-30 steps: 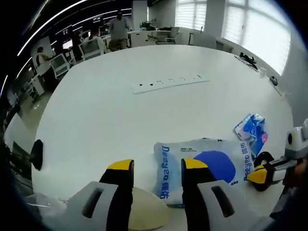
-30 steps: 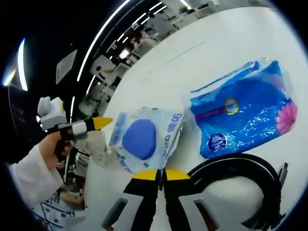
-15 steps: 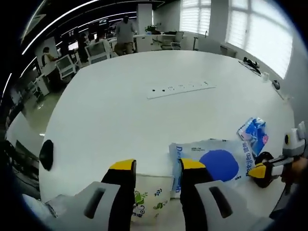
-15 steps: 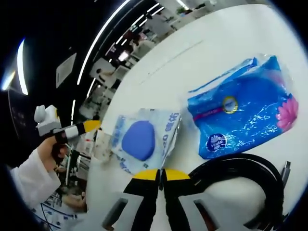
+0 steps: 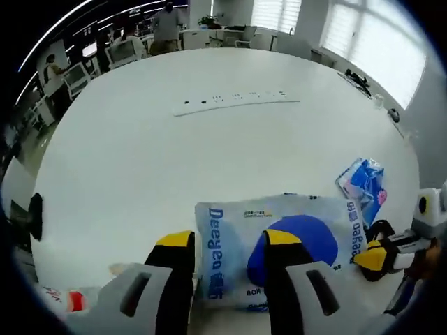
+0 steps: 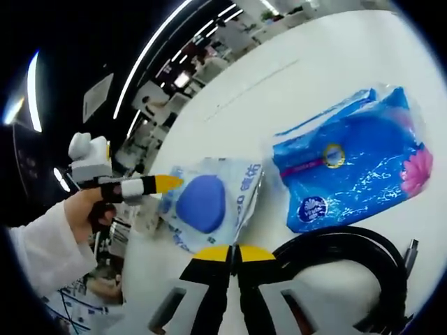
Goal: Arrange the tabletop items into an orderly group along one side of the table until the central work area is clear of visible clutter.
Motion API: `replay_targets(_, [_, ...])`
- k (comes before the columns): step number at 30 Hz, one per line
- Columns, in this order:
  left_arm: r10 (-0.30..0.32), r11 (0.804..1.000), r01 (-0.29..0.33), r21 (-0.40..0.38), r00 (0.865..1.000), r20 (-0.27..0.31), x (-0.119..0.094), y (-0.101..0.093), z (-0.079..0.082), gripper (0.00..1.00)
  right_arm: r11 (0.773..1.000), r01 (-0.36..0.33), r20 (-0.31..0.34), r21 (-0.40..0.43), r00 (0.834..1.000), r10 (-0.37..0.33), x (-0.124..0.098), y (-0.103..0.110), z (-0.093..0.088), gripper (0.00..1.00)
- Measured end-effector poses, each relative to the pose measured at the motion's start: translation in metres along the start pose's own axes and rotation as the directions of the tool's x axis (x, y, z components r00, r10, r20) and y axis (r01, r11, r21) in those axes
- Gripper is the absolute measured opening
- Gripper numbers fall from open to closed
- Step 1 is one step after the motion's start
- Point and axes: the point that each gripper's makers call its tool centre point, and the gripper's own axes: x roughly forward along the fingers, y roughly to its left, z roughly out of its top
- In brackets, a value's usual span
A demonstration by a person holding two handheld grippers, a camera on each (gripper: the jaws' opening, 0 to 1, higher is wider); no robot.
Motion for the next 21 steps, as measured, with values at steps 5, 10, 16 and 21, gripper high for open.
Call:
replay_targets(5, [-0.002, 0.999, 0.004, -0.044, 0.999, 0.033, -0.016, -0.001, 0.003, 0.00, 1.000, -0.014, 0.003, 0.003, 1.000, 0.014, 0.001, 0.001, 0.005, 0.00])
replay_targets(10, [-0.021, 0.992, 0.034, -0.121, 0.994, 0.106, -0.041, -0.008, 0.017, 0.00, 0.999, -0.010, 0.028, -0.030, 1.000, 0.010, -0.005, 0.005, 0.018, 0.00])
replay_targets(16, [-0.030, 0.984, 0.055, -0.167, 0.989, 0.146, -0.072, -0.009, 0.017, 0.00, 1.000, -0.017, 0.073, -0.011, 0.997, 0.018, -0.012, 0.006, 0.045, 0.00])
replay_targets(21, [-0.034, 0.978, 0.065, -0.199, 0.987, 0.155, -0.084, -0.016, 0.001, 0.00, 0.999, 0.001, 0.093, -0.050, 0.996, 0.003, -0.015, 0.003, 0.062, 0.00])
